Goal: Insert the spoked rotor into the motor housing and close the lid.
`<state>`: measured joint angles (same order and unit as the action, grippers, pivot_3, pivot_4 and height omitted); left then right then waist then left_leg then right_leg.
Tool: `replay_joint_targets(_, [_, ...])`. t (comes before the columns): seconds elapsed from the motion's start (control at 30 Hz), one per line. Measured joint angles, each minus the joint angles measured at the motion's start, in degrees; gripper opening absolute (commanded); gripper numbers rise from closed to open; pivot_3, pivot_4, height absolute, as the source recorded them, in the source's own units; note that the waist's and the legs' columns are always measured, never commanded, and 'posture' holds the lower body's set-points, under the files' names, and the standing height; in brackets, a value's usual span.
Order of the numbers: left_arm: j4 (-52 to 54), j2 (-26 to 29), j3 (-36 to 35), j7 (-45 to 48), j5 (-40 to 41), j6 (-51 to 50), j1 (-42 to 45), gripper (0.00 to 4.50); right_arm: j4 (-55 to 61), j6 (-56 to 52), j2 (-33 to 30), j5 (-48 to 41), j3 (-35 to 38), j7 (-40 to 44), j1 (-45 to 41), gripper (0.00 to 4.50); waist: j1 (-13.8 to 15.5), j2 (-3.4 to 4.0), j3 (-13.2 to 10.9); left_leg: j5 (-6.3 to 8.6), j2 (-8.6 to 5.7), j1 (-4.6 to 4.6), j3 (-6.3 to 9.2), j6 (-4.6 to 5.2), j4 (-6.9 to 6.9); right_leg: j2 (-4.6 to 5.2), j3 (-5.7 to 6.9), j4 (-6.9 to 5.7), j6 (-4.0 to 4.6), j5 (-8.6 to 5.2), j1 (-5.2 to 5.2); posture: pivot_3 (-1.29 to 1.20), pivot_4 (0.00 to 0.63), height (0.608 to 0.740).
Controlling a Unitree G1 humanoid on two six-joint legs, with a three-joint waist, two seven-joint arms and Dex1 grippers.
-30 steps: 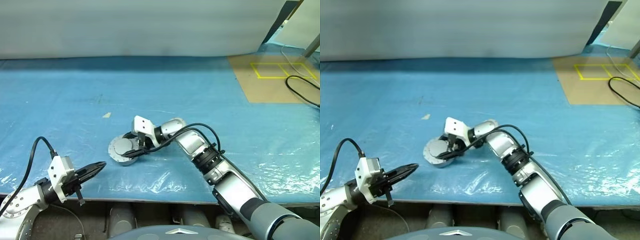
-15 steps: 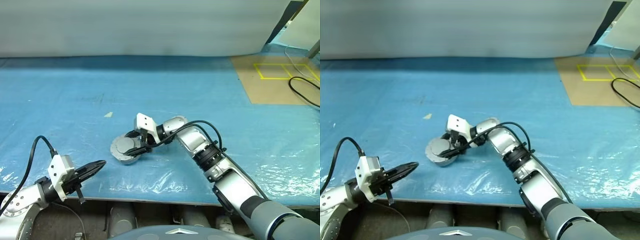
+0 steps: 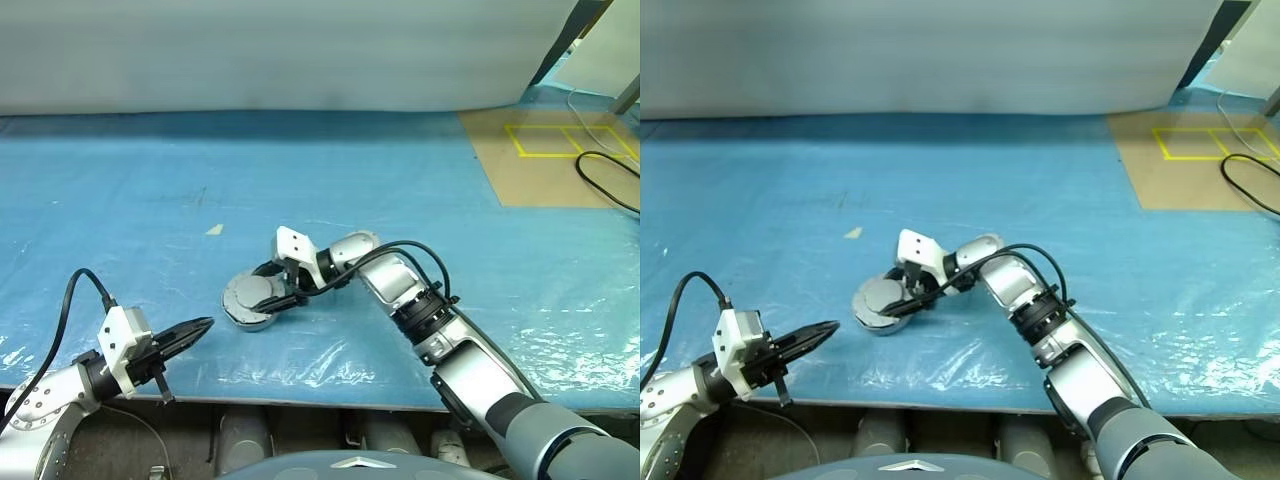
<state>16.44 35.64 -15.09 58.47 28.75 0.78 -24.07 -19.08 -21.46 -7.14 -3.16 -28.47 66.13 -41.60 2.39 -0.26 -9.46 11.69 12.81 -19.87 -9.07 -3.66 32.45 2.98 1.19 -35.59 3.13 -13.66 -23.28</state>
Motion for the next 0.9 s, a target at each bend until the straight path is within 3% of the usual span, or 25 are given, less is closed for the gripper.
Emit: replay_joint_targets(0.9, [-0.39, -1.11, 0.42, 0.02, -0.70, 0.07, 0.72, 0.00, -0.10, -1.31, 1.07, 0.61, 0.31, -0.85, 0.28, 2.96, -0.18, -0.01, 0.01, 0.00, 0.00, 0.13, -0.01, 0.00, 0.00, -0.01, -0.03, -0.09, 0.00, 0.00, 0.05, 0.00, 0.150, 0.740])
